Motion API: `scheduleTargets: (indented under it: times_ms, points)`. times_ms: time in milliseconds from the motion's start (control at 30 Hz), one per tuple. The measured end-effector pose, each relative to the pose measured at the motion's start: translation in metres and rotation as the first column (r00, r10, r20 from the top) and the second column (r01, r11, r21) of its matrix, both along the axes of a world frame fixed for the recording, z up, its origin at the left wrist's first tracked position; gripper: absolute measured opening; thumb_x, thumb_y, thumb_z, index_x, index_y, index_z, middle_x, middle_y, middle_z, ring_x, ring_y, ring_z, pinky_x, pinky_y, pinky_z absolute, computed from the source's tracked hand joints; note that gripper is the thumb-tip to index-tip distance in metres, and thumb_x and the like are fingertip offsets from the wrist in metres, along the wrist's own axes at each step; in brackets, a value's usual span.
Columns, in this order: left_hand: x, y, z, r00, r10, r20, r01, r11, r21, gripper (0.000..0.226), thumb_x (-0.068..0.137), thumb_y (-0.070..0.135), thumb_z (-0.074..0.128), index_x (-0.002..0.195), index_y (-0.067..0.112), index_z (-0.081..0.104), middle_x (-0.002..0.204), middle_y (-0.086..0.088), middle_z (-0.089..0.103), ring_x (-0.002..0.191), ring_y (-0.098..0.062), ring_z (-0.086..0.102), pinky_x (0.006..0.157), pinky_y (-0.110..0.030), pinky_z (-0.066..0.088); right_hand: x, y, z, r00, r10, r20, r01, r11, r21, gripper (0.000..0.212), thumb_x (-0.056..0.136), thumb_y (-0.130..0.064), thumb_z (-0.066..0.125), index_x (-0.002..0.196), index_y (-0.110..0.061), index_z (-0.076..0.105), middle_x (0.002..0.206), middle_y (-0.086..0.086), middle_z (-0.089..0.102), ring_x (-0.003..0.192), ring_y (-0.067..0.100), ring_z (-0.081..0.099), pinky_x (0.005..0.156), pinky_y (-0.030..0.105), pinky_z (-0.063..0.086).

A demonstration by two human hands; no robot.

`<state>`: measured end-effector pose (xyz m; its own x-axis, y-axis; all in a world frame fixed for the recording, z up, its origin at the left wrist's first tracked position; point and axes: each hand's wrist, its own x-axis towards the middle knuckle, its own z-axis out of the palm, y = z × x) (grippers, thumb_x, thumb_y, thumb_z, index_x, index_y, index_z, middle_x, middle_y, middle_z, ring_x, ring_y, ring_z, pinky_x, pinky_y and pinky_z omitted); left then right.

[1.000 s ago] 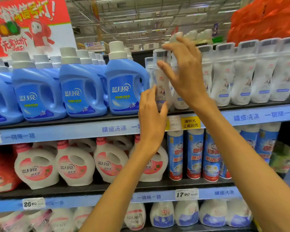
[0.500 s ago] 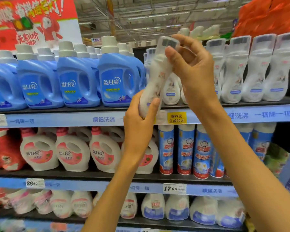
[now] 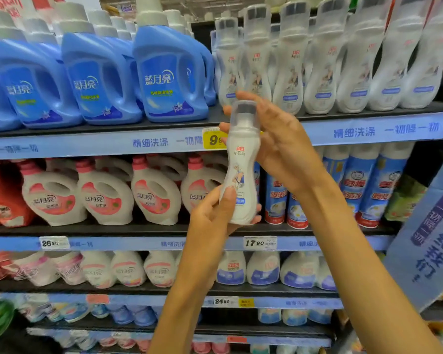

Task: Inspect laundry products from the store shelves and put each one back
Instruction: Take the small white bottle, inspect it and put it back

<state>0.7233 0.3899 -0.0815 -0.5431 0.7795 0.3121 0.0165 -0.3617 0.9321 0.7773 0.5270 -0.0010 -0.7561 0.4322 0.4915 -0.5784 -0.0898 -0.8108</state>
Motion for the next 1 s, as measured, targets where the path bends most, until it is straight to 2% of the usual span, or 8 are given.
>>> scheduleTargets:
  times_ms: [133,267,400,533,633,800,900,1000]
  points:
    - [-0.004,-0.010,-0.005,0.991,-0.103,0.082,0.103,0.995,-0.001,0.042,0.091,0.031,0.059,0.128,0.011,0.056,0.119,-0.006,0.068,0.112,-0.023,0.064,0.093,-0.030,0.053,-0.002,-0.002,-0.005,0.997,0.071,-0.042,-0.073,0.996,-0.055,0.032,0.105,-0.017,0.030,0.127,-0.009,0.050,0.115,0.011,0.067,0.100,0.025,0.067,0.086,0.037,0.056]
    - [-0.010,-0.013,-0.010,0.983,-0.112,0.145,0.109,0.994,0.026,0.046,0.086,0.030,0.060,0.126,0.009,0.056,0.117,-0.009,0.069,0.108,-0.026,0.066,0.088,-0.031,0.055,-0.005,-0.005,-0.011,0.994,0.092,-0.064,-0.100,0.988,-0.121,0.034,0.104,-0.021,0.032,0.130,-0.006,0.047,0.119,0.013,0.065,0.103,0.028,0.066,0.090,0.039,0.054]
    - [-0.014,-0.016,-0.020,0.941,-0.214,0.263,0.213,0.977,0.033,0.040,0.085,0.037,0.058,0.118,0.015,0.066,0.117,-0.013,0.068,0.105,-0.029,0.067,0.083,-0.032,0.056,-0.006,-0.009,-0.025,0.992,0.122,-0.037,-0.127,0.967,-0.220,0.036,0.101,-0.030,0.034,0.124,-0.010,0.053,0.107,0.008,0.070,0.096,0.024,0.069,0.081,0.037,0.056]
    - [-0.014,-0.016,-0.036,0.968,-0.127,0.216,0.146,0.986,-0.076,0.040,0.088,0.040,0.055,0.124,0.024,0.059,0.123,-0.001,0.067,0.109,-0.020,0.065,0.081,-0.029,0.056,-0.003,-0.009,-0.043,0.999,0.019,0.025,-0.015,0.991,-0.135,0.033,0.096,-0.028,0.044,0.125,-0.014,0.053,0.101,0.004,0.069,0.086,0.017,0.067,0.079,0.034,0.056]
    - [-0.013,-0.015,-0.041,0.990,-0.004,0.138,0.026,0.987,-0.159,0.051,0.073,0.041,0.062,0.121,0.025,0.055,0.117,0.004,0.068,0.104,-0.011,0.067,0.086,-0.033,0.057,-0.004,-0.013,-0.051,0.999,-0.026,0.037,0.030,0.991,-0.130,0.043,0.084,-0.028,0.054,0.125,-0.015,0.053,0.106,0.006,0.064,0.087,0.016,0.067,0.081,0.034,0.057]
    - [-0.012,-0.018,-0.044,0.995,0.088,0.055,-0.077,0.981,-0.179,0.046,0.068,0.029,0.070,0.113,0.025,0.058,0.108,0.005,0.070,0.094,-0.012,0.070,0.076,-0.023,0.058,-0.008,-0.018,-0.060,0.997,-0.078,0.020,0.081,0.964,-0.253,0.039,0.095,-0.025,0.045,0.130,-0.010,0.049,0.111,0.009,0.062,0.093,0.018,0.067,0.083,0.035,0.057]
    - [-0.012,-0.023,-0.045,0.995,0.046,0.088,-0.033,0.989,-0.147,0.047,0.069,0.041,0.065,0.111,0.020,0.062,0.099,0.000,0.074,0.087,-0.017,0.072,0.070,-0.023,0.058,-0.010,-0.022,-0.063,0.995,-0.098,0.030,0.102,0.932,-0.348,0.057,0.087,-0.033,0.049,0.135,-0.004,0.046,0.121,0.015,0.061,0.101,0.023,0.067,0.088,0.038,0.054]
    - [-0.013,-0.027,-0.044,0.993,-0.033,0.116,0.050,0.987,-0.150,0.056,0.070,0.049,0.063,0.117,0.017,0.060,0.100,0.001,0.074,0.090,-0.020,0.072,0.070,-0.022,0.057,-0.009,-0.026,-0.068,0.997,-0.083,0.008,0.081,0.931,-0.356,0.045,0.093,-0.021,0.046,0.134,-0.002,0.046,0.121,0.015,0.064,0.108,0.028,0.065,0.093,0.039,0.052]
